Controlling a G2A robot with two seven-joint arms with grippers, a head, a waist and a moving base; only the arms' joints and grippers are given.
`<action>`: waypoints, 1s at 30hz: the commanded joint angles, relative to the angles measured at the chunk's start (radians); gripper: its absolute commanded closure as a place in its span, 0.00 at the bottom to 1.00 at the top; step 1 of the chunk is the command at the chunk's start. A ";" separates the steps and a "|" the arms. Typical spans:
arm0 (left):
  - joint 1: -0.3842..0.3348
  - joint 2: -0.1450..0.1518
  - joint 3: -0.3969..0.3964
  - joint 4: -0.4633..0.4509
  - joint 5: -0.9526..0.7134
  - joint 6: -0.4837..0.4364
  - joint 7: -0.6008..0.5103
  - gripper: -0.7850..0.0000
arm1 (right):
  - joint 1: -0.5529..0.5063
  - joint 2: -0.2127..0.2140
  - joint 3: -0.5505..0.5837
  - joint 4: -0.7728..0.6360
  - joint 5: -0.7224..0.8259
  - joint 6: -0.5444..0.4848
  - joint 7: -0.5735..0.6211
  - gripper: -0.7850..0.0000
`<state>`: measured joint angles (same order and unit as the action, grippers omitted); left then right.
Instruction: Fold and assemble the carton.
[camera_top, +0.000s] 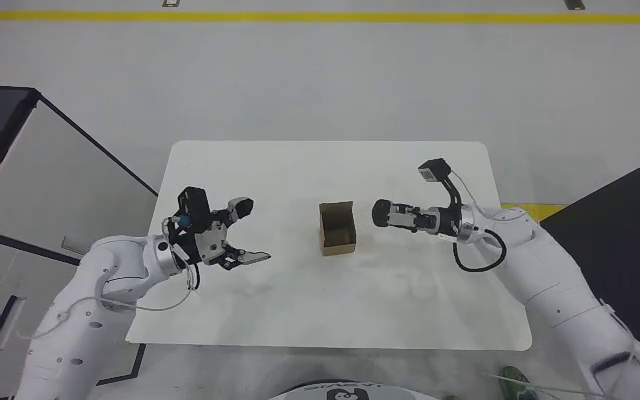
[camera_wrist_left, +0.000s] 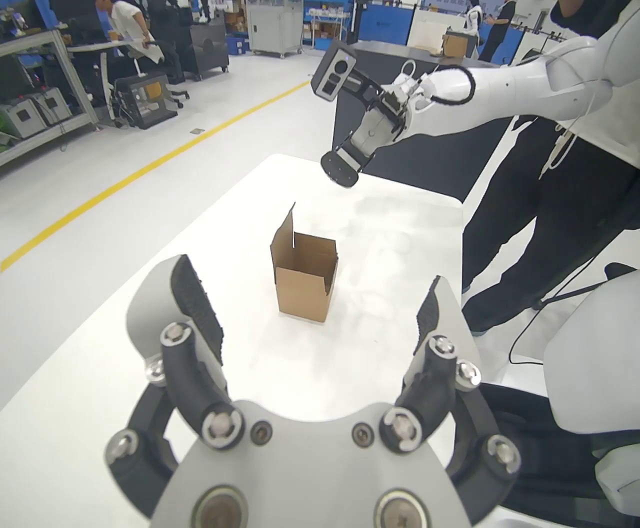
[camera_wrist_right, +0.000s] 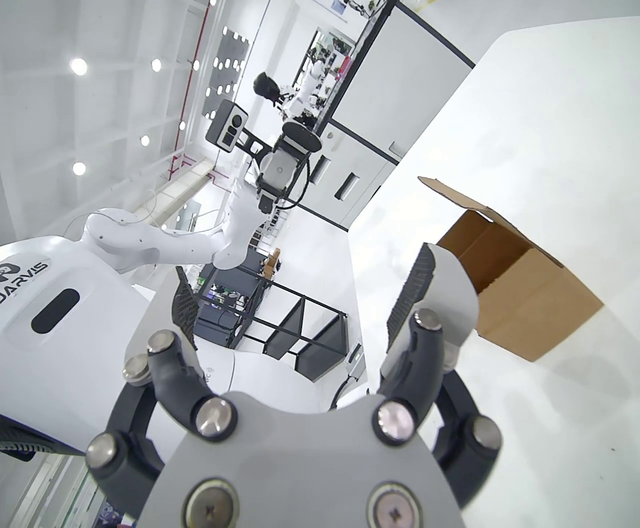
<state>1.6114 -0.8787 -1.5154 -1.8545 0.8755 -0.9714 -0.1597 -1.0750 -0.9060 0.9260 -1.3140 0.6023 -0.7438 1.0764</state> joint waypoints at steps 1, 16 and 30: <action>0.001 0.000 -0.001 0.000 0.001 -0.001 0.010 1.00 | 0.000 0.000 0.000 -0.001 -0.002 -0.002 -0.002 1.00; -0.173 -0.048 0.318 0.101 0.007 0.069 -0.031 1.00 | 0.020 -0.024 -0.023 0.114 -0.074 0.109 -0.101 1.00; -0.299 -0.083 0.445 0.215 0.010 0.110 -0.023 1.00 | 0.085 -0.064 -0.088 0.214 -0.125 0.155 -0.101 1.00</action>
<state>1.3120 -0.9619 -1.0702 -1.6393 0.8856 -0.8615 -0.1828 -0.9900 -0.9704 0.8381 -1.1003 0.4768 -0.5890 0.9761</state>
